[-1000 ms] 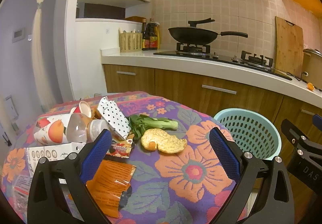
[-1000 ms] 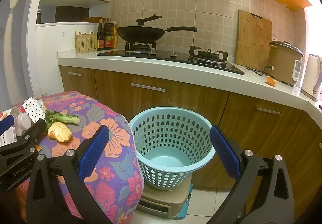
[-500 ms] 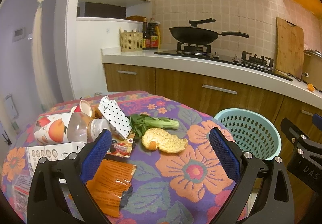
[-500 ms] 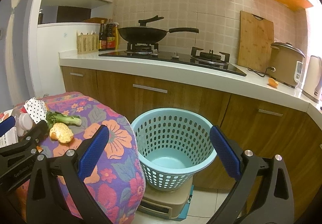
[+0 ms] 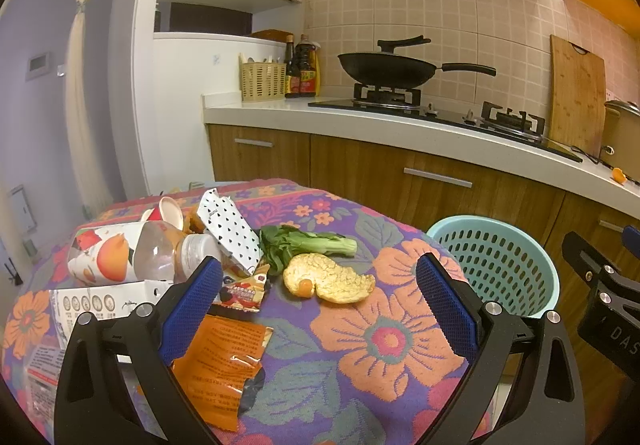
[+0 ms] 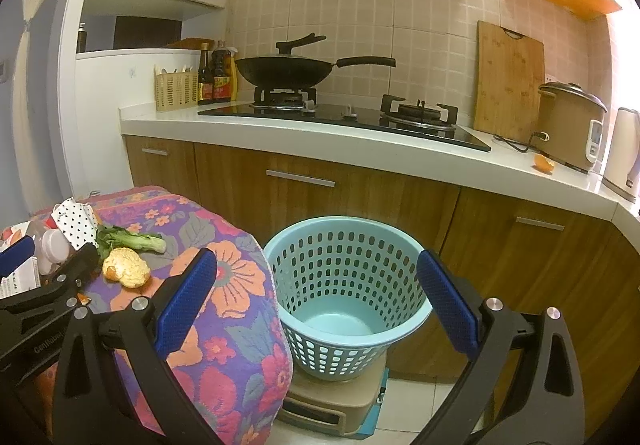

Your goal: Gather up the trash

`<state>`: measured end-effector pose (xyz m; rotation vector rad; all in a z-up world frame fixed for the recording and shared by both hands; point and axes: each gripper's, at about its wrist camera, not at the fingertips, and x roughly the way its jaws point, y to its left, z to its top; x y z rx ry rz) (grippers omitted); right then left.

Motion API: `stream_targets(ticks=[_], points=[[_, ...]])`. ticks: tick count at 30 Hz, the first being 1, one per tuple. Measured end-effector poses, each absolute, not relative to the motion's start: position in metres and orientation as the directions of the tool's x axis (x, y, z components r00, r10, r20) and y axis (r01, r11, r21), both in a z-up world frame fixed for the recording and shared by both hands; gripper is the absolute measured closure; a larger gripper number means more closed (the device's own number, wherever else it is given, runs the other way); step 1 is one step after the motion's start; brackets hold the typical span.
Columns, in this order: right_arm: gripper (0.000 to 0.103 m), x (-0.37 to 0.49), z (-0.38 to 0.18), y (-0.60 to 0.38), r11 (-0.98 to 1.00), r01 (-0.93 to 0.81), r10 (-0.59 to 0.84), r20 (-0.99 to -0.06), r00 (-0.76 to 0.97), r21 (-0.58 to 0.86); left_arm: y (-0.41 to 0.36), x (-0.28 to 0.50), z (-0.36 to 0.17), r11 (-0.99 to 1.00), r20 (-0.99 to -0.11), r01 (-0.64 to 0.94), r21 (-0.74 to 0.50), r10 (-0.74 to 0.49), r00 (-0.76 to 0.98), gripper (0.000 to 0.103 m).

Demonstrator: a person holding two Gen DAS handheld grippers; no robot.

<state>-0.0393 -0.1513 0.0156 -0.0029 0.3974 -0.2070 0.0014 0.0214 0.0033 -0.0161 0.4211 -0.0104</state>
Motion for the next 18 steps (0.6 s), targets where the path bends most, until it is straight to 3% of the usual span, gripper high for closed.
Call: stream_targets(ticks=[11, 18], points=[[0.008, -0.0438, 0.0164, -0.1488, 0.984, 0.173, -0.171, -0.382, 0.908, -0.031, 0.0256, -0.0041, 0.0055, 1.000, -0.387, -0.015, -0.012, 0.009, 0.922, 0.009], [0.015, -0.0451, 0.0194, -0.1460, 0.988, 0.154, -0.154, -0.370, 0.916, -0.030, 0.0304, -0.0066, 0.0124, 0.998, -0.372, -0.053, -0.023, 0.041, 0.927, 0.009]])
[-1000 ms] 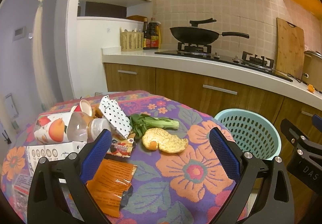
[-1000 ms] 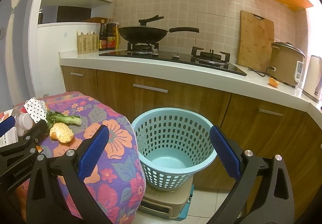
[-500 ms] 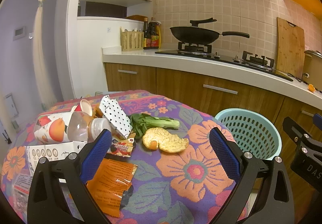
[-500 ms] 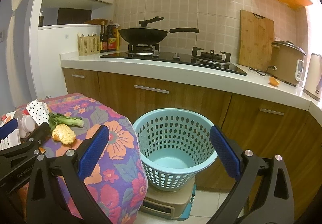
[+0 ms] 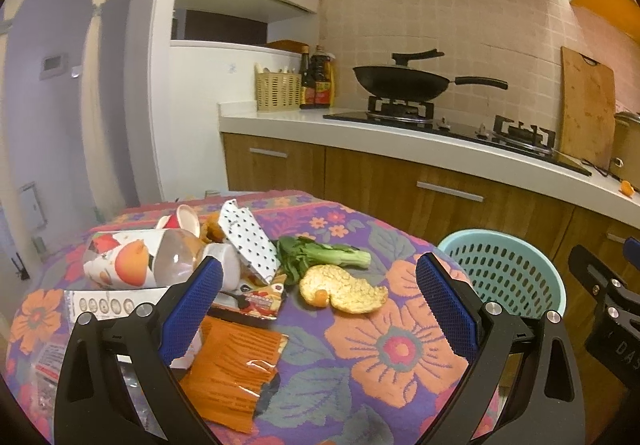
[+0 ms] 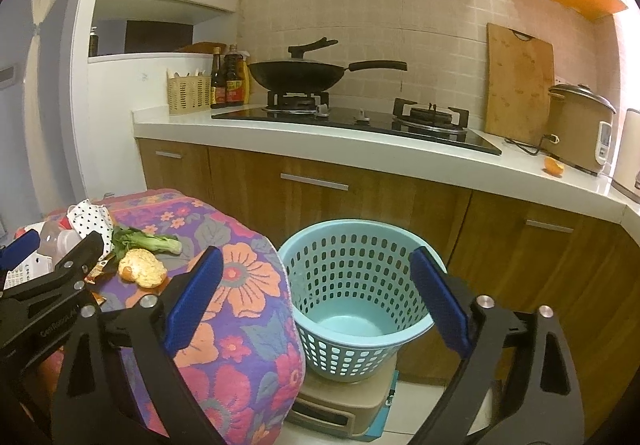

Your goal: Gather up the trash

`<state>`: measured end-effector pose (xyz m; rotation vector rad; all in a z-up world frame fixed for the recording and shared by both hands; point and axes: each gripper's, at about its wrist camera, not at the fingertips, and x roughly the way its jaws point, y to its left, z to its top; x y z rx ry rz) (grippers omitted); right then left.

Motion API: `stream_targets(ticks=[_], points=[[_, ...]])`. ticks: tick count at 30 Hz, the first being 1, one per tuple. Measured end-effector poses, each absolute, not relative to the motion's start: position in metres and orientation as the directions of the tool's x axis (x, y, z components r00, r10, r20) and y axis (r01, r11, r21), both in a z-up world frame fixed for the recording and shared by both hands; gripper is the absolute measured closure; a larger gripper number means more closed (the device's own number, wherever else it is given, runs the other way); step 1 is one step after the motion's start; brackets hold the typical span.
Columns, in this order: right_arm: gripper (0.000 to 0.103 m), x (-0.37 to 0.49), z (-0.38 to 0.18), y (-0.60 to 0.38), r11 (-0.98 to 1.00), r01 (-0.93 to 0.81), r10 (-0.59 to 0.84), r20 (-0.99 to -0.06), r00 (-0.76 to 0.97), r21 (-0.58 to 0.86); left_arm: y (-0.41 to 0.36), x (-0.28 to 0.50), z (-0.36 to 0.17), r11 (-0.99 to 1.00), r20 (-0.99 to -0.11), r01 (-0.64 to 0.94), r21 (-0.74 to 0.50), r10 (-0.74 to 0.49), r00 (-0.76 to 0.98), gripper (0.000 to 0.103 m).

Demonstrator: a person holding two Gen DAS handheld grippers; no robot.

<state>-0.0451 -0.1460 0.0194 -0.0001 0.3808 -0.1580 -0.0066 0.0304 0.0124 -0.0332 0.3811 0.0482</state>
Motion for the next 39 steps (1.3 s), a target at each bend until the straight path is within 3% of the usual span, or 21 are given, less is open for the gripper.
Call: stream_targets(ticks=[4, 12, 17, 28, 39], points=[[0.019, -0.047, 0.022, -0.147, 0.990, 0.142, -0.141, -0.363, 0.921, -0.022, 0.034, -0.015, 0.019, 0.997, -0.364, -0.073, -0.020, 0.061, 0.930, 0.009], [0.041, -0.047, 0.019, -0.139, 0.996, 0.088, -0.089, -0.378, 0.922, -0.020, 0.052, -0.046, 0.039, 0.989, -0.332, -0.149, -0.003, 0.140, 0.933, 0.009], [0.042, -0.047, 0.018, -0.140, 0.998, 0.065, -0.061, -0.383, 0.922, -0.001, 0.077, -0.067, 0.044, 0.969, -0.336, -0.243, 0.039, 0.242, 0.910, 0.009], [0.045, -0.038, 0.006, -0.113, 0.995, -0.086, 0.096, -0.423, 0.901, 0.042, 0.178, -0.114, 0.021, 0.888, -0.476, -0.460, -0.003, 0.403, 0.781, 0.009], [0.045, -0.043, 0.007, -0.057, 0.941, -0.337, 0.315, -0.434, 0.844, 0.029, 0.235, -0.098, -0.024, 0.901, -0.672, -0.412, -0.134, 0.223, 0.706, 0.012]])
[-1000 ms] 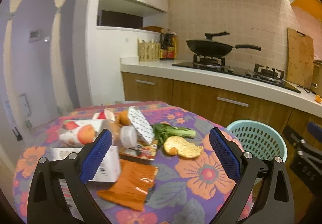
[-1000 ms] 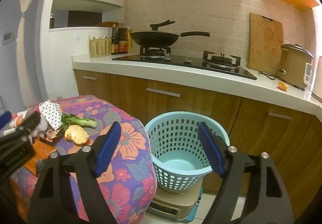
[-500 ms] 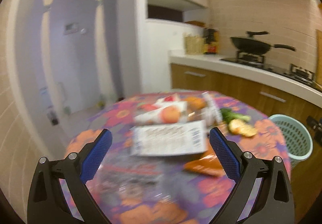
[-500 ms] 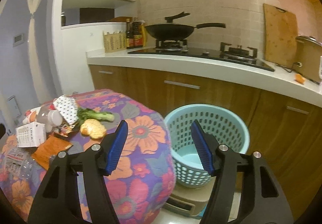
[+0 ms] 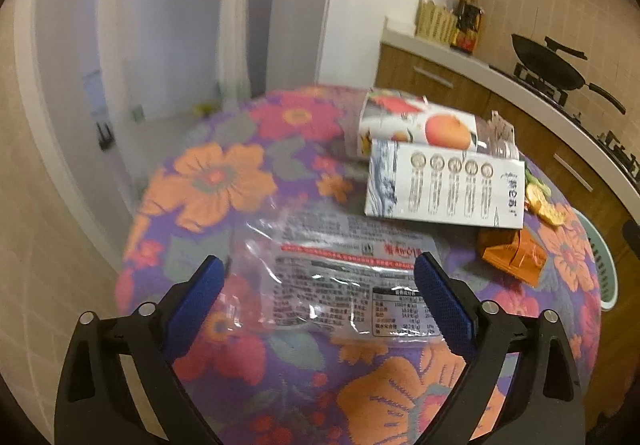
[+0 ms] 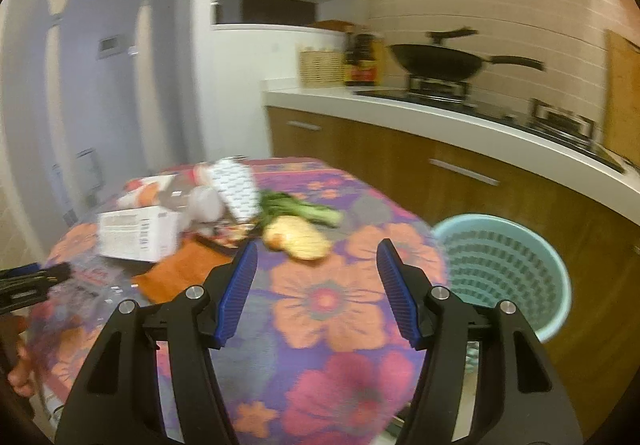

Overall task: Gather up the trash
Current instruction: 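Grasp the clear plastic bag with the left tool while the right tool reaches the orange snack bag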

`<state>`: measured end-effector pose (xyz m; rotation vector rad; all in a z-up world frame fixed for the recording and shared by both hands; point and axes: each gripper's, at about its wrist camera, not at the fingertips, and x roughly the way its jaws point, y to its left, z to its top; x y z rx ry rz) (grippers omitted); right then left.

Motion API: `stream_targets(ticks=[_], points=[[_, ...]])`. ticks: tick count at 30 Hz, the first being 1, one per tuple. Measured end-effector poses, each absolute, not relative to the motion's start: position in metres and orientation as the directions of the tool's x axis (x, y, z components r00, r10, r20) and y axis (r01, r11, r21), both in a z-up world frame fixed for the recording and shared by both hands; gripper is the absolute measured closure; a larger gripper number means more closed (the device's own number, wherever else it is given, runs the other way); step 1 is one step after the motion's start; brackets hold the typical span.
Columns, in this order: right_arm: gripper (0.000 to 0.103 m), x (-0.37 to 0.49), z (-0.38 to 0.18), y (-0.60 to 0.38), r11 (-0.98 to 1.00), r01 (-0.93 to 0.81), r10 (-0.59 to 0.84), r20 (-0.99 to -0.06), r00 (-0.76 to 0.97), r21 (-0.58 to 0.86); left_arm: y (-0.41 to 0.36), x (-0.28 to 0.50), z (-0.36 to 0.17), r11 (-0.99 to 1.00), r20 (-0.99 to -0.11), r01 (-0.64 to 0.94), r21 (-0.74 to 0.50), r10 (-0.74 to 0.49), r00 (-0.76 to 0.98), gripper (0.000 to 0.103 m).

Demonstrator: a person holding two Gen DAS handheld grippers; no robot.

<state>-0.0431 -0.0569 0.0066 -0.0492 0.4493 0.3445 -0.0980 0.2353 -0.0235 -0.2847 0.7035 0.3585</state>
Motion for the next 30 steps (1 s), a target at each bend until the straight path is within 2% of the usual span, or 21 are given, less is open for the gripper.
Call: stream_targets(ticks=[3, 8, 13, 14, 16, 21, 23, 25, 30], points=[[0.045, -0.041, 0.007, -0.043, 0.909, -0.415, 0.392, -0.444, 0.806, 0.049, 0.235, -0.092, -0.033, 0.892, -0.701, -0.426, -0.150, 0.207, 0.682, 0.023], [0.045, -0.041, 0.004, -0.021, 0.880, -0.474, 0.430, -0.452, 0.782, 0.017, 0.237, -0.087, -0.044, 0.888, -0.726, -0.436, -0.143, 0.206, 0.657, 0.027], [0.045, -0.030, -0.004, -0.010, 0.849, -0.526, 0.474, -0.500, 0.724, 0.044, 0.226, -0.081, -0.049, 0.891, -0.741, -0.453, -0.028, 0.285, 0.608, 0.044], [0.045, -0.025, -0.006, -0.008, 0.839, -0.540, 0.490, -0.520, 0.700, 0.064, 0.223, -0.081, -0.049, 0.892, -0.738, -0.452, -0.009, 0.299, 0.605, 0.051], [0.045, -0.018, -0.011, -0.002, 0.824, -0.559, 0.509, -0.552, 0.661, 0.090, 0.220, -0.081, -0.050, 0.882, -0.733, -0.468, 0.050, 0.351, 0.583, 0.072], [0.043, -0.006, -0.021, 0.018, 0.789, -0.603, 0.535, -0.617, 0.577, 0.120, 0.217, -0.085, -0.047, 0.882, -0.720, -0.465, 0.074, 0.370, 0.587, 0.080], [0.037, -0.005, -0.024, 0.025, 0.778, -0.615, 0.540, -0.636, 0.552, 0.127, 0.215, -0.087, -0.044, 0.886, -0.712, -0.458, 0.069, 0.365, 0.599, 0.088], [0.036, -0.003, -0.025, 0.030, 0.772, -0.622, 0.541, -0.647, 0.537, 0.129, 0.215, -0.092, -0.041, 0.893, -0.710, -0.449, 0.039, 0.341, 0.617, 0.103], [0.030, 0.003, -0.034, 0.042, 0.772, -0.625, 0.514, -0.692, 0.506, 0.116, 0.221, -0.101, -0.039, 0.905, -0.705, -0.423, -0.045, 0.271, 0.655, 0.103]])
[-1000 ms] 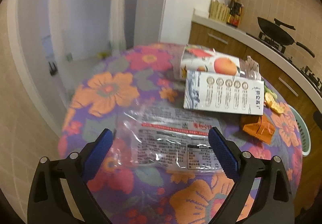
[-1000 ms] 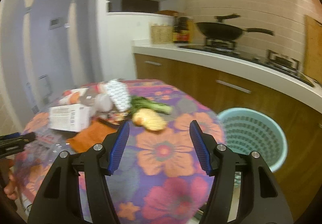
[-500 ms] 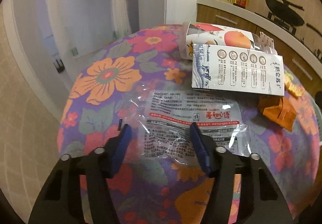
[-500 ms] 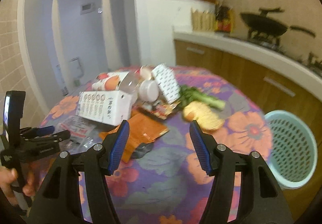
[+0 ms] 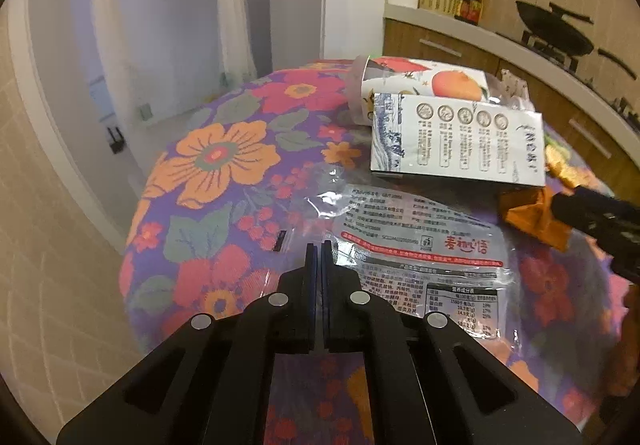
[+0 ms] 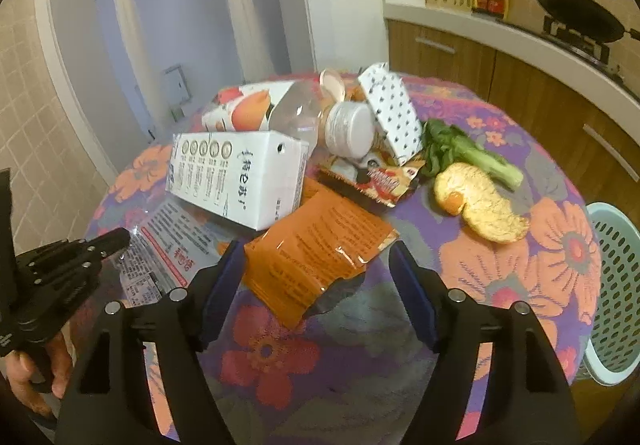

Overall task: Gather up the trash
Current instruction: 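Grasp the clear plastic bag with the left tool while the right tool reaches the orange snack bag, then grasp the orange snack bag with the right tool while the left tool lifts the clear bag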

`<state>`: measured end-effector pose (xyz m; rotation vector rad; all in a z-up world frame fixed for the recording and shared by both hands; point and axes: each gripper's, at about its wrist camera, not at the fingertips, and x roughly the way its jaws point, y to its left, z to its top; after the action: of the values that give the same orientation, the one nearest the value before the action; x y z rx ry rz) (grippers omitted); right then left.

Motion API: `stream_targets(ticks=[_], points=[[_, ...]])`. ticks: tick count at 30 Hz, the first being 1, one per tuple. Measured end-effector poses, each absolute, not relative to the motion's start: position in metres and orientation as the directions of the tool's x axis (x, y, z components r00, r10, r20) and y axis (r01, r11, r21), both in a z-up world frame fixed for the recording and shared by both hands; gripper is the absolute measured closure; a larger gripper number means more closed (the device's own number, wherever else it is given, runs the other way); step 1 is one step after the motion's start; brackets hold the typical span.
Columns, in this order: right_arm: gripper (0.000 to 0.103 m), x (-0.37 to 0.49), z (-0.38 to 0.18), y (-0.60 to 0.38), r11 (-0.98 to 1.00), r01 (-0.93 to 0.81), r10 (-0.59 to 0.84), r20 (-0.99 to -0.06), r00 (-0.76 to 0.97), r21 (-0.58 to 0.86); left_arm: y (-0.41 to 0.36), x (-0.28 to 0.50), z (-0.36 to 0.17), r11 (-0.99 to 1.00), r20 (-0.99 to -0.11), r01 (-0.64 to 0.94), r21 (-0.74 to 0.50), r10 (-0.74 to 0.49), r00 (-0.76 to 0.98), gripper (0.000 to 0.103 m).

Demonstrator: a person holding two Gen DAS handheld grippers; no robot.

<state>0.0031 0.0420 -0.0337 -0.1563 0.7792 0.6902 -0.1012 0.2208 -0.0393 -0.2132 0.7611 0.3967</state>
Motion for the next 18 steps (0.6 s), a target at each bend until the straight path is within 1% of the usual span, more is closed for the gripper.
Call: stream_targets(ticks=[5, 12, 14, 16, 18], points=[[0.022, 0.010, -0.036, 0.050, 0.778, -0.615, 0.501, -0.715, 0.487, 0.126, 0.225, -0.107, -0.036, 0.912, -0.695, -0.400, -0.093, 0.229, 0.682, 0.103], [0.015, 0.016, -0.042, 0.065, 0.793, -0.601, 0.459, -0.745, 0.484, 0.099, 0.219, -0.114, -0.021, 0.921, -0.659, -0.370, -0.121, 0.204, 0.724, 0.103], [0.015, 0.019, -0.046, 0.068, 0.809, -0.582, 0.426, -0.760, 0.491, 0.078, 0.218, -0.117, -0.016, 0.924, -0.649, -0.361, -0.124, 0.200, 0.734, 0.103], [0.016, 0.024, -0.050, 0.067, 0.819, -0.568, 0.412, -0.777, 0.476, 0.086, 0.218, -0.120, -0.011, 0.928, -0.637, -0.341, -0.147, 0.175, 0.751, 0.103], [0.024, 0.026, -0.051, 0.064, 0.822, -0.561, 0.415, -0.783, 0.464, 0.103, 0.218, -0.123, -0.007, 0.930, -0.629, -0.330, -0.162, 0.160, 0.761, 0.103]])
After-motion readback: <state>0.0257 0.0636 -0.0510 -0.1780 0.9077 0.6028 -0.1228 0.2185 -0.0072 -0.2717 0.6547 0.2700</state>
